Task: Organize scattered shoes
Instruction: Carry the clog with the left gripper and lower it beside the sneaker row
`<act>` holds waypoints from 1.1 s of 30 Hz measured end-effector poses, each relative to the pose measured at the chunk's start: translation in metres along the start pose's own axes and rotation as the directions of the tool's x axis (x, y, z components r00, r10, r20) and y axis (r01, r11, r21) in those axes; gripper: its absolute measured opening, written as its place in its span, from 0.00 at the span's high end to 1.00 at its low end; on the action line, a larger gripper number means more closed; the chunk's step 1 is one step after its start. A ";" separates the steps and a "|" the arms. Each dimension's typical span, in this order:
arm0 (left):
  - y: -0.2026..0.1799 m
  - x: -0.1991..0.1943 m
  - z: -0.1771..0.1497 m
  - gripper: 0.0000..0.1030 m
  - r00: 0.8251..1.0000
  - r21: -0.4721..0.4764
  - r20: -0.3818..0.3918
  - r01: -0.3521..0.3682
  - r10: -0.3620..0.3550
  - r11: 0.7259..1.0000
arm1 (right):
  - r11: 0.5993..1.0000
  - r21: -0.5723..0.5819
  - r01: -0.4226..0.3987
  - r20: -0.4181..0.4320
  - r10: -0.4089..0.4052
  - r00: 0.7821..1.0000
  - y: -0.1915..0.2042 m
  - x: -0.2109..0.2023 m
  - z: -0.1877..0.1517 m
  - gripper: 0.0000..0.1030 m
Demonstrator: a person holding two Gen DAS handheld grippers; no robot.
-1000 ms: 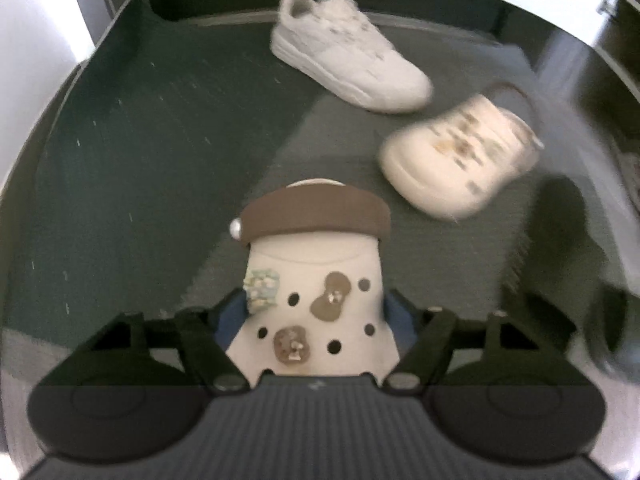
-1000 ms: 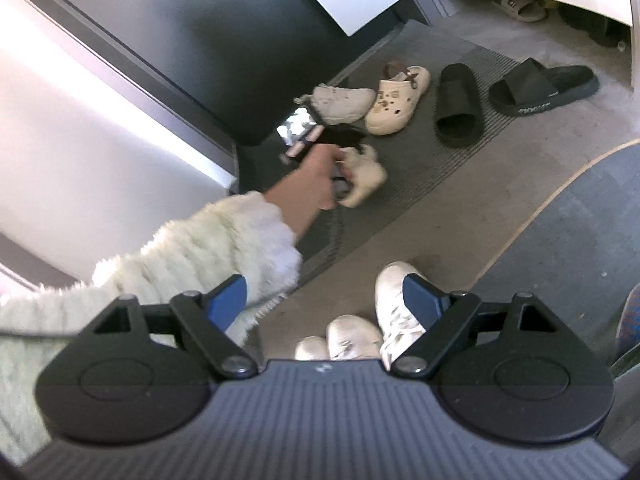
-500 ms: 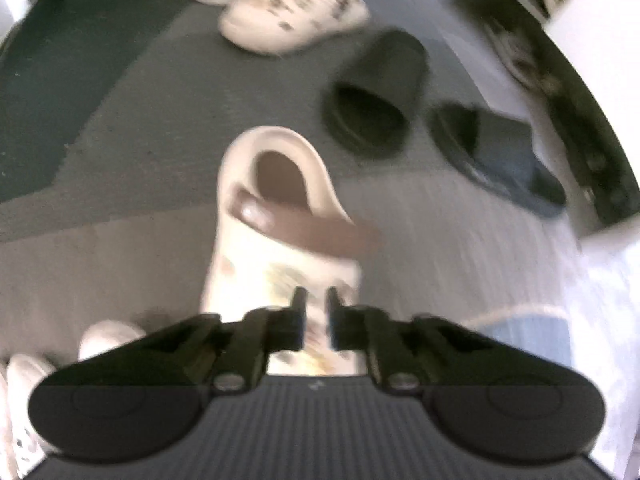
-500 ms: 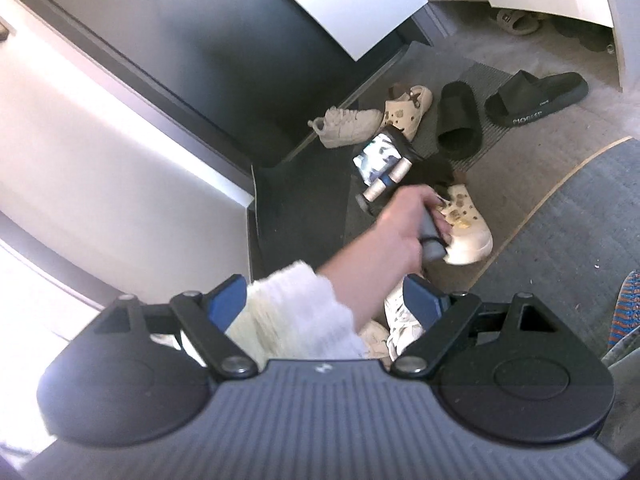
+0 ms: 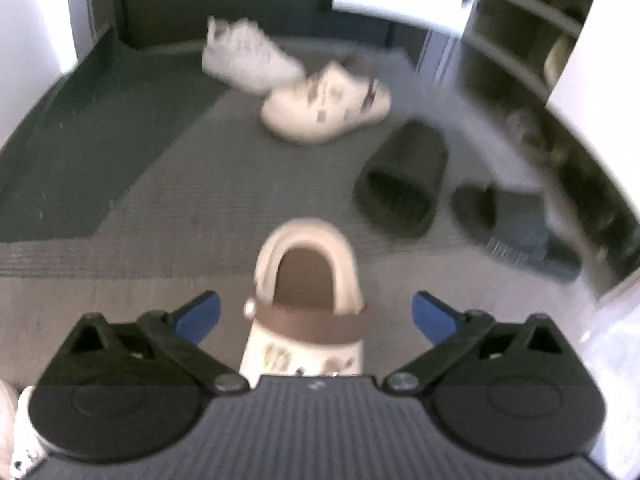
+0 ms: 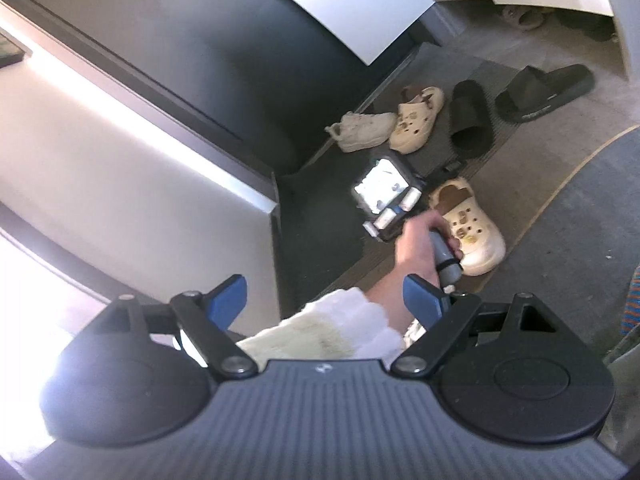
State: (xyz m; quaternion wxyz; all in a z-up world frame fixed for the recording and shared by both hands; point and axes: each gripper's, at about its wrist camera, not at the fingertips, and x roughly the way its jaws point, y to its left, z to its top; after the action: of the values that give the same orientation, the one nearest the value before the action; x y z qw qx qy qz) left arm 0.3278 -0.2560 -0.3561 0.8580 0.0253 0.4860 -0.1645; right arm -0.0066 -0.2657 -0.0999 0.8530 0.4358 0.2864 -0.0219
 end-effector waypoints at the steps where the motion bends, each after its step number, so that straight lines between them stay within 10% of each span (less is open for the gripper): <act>1: 0.002 0.007 -0.002 0.00 1.000 -0.001 -0.016 -0.005 0.005 1.000 | 1.000 -0.003 0.001 -0.008 -0.001 1.000 0.001 0.002 0.000 0.15; 11: -0.034 0.071 -0.028 0.01 0.985 0.104 -0.098 -0.130 0.141 0.986 | 0.999 -0.021 0.030 -0.010 -0.030 0.999 0.003 0.008 0.003 0.15; 14: -0.041 0.071 -0.031 0.15 0.975 0.132 -0.074 -0.197 0.208 0.971 | 0.999 -0.015 0.052 0.002 -0.052 0.999 0.000 0.008 0.006 0.15; 33: -0.035 0.006 -0.086 0.07 0.965 0.133 -0.260 0.002 0.033 0.991 | 0.999 0.044 0.025 0.009 -0.025 1.000 -0.002 -0.001 0.000 0.15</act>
State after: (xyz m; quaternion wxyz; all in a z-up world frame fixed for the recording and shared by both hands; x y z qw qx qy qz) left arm 0.2490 -0.2727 -0.4025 0.7839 0.1075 0.5829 -0.1849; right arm -0.0082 -0.2676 -0.1011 0.8442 0.4507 0.2871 -0.0409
